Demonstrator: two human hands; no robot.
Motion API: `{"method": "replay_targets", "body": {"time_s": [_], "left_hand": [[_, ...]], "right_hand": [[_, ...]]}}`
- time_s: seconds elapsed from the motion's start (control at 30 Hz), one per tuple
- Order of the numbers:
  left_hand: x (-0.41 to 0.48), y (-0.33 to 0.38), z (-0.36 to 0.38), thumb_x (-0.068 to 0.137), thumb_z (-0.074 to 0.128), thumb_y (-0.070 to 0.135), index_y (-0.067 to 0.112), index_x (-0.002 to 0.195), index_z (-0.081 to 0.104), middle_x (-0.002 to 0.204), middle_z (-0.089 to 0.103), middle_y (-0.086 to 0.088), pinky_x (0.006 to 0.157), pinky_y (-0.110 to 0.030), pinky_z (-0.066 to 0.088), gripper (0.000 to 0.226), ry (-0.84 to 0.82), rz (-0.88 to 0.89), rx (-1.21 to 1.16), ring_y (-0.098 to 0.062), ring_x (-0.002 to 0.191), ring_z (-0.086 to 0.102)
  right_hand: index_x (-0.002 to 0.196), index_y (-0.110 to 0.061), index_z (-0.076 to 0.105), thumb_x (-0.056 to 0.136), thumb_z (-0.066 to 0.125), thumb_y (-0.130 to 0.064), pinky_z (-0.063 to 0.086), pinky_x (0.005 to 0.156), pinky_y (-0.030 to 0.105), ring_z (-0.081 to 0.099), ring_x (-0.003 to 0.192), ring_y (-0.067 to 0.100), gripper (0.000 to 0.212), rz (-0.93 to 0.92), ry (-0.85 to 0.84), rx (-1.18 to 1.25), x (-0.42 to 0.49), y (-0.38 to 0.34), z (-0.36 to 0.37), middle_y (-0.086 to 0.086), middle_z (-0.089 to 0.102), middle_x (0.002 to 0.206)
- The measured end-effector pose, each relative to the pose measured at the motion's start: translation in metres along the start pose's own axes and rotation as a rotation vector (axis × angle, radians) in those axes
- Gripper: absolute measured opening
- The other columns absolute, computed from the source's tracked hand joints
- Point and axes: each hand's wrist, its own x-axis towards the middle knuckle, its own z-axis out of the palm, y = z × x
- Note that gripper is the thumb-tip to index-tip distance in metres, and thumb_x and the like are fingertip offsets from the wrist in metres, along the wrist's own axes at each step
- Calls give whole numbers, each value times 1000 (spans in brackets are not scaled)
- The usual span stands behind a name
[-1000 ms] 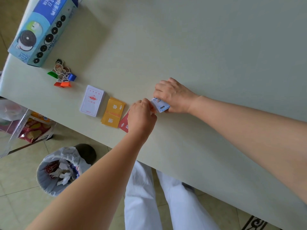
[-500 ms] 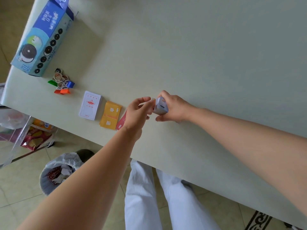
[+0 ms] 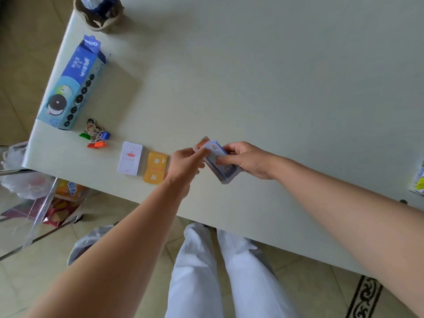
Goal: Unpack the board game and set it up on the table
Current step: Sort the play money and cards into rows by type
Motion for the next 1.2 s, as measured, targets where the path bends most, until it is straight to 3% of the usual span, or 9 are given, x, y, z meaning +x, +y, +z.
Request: {"method": "replay_targets", "body": {"time_s": [0.13,0.23,0.4,0.53,0.6,0.73,0.87,1.07,1.2], "left_hand": [[-13,2,0,89,60,37,19,112,65,103,73,-2,89,-36,49,29,-263,-60,-259,-17,99,68],[-22,5,8,97,52,21,10,122,57,114,68,-16,89,-42,55,28,-204,-190,-490,-28,103,67],[-33,9,-1,99,44,8,4,108,58,103,68,-17,72,-40,57,17,-117,-212,-441,-26,88,68],[-43,10,-12,96,53,16,5,107,57,104,67,-17,68,-35,56,16,-159,-237,-182,-27,87,68],[-48,10,-15,96,55,17,2,111,56,104,65,-18,72,-35,56,21,-224,-249,-117,-27,90,67],[-53,9,-19,93,56,12,-2,118,57,104,67,-18,70,-32,56,29,-354,-223,-100,-23,87,67],[-56,12,-26,91,49,5,7,99,63,91,67,-13,80,-34,51,16,-463,-225,-189,-23,87,63],[-56,9,-32,90,47,2,8,96,59,77,68,-8,59,-27,53,15,-495,-266,-203,-18,70,67],[-57,6,-33,93,46,1,7,104,56,77,73,-7,77,-36,57,16,-453,-223,-167,-20,77,71]], "right_hand": [[118,-2,58,90,61,-5,54,81,29,65,89,23,28,-40,11,315,-8,-7,14,13,66,103],[126,-3,48,86,69,-13,51,89,35,66,95,22,46,-30,97,297,-13,-8,31,11,67,110],[143,-22,19,66,84,-35,35,104,32,41,126,16,102,-268,279,-439,-33,-9,49,5,36,141],[145,-32,-27,53,86,-55,-5,118,36,-12,147,18,148,-374,76,-984,-43,-10,59,1,-16,159],[144,-30,-30,55,85,-54,-10,116,36,-16,146,18,147,-380,103,-1042,-43,-10,63,5,-9,159],[150,-23,-15,61,82,-51,7,113,35,21,137,22,135,-423,239,-973,-41,-14,66,7,29,144],[151,-21,-2,62,81,-44,14,110,36,31,130,23,124,-445,248,-935,-41,-12,67,6,34,139],[150,-25,-4,61,83,-48,10,112,34,22,135,21,126,-408,161,-905,-46,-12,69,5,30,142],[150,-29,12,69,76,-40,23,114,37,26,136,16,105,-224,10,-608,-48,-16,58,-3,28,149]]}}
